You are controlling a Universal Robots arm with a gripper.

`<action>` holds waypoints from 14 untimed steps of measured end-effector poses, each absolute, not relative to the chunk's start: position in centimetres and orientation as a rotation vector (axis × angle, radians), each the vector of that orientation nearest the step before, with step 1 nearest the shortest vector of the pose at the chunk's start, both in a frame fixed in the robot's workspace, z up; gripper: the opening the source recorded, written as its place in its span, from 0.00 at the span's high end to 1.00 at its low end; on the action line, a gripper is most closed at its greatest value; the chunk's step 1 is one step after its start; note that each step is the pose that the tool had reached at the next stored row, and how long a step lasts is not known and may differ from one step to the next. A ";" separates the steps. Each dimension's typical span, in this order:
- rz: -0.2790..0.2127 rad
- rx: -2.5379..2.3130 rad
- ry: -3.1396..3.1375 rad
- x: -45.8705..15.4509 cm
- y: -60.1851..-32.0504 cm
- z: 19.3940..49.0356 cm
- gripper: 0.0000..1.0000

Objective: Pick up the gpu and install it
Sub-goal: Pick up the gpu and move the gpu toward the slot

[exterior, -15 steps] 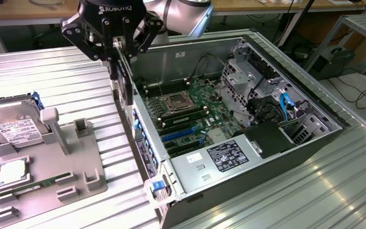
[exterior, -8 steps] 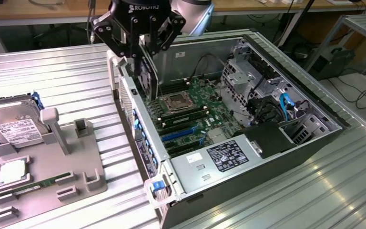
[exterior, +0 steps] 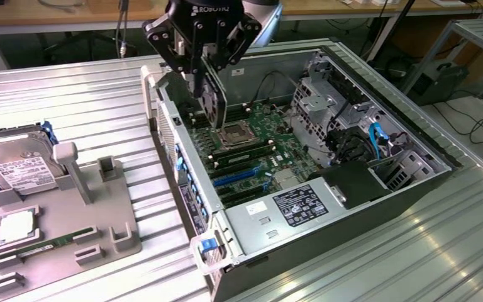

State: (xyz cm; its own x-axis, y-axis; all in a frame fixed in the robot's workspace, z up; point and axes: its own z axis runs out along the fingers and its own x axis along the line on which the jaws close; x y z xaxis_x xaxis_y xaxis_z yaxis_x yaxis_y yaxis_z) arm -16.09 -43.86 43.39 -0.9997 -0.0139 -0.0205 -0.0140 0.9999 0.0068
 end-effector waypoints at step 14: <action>0.011 -0.022 3.121 -12.8 -43.9 43.4 0.72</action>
State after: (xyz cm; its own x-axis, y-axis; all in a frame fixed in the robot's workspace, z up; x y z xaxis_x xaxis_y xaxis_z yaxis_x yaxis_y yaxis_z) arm -12.75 -43.86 43.38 -0.9997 -0.0139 -0.0205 -0.0140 0.9999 0.0068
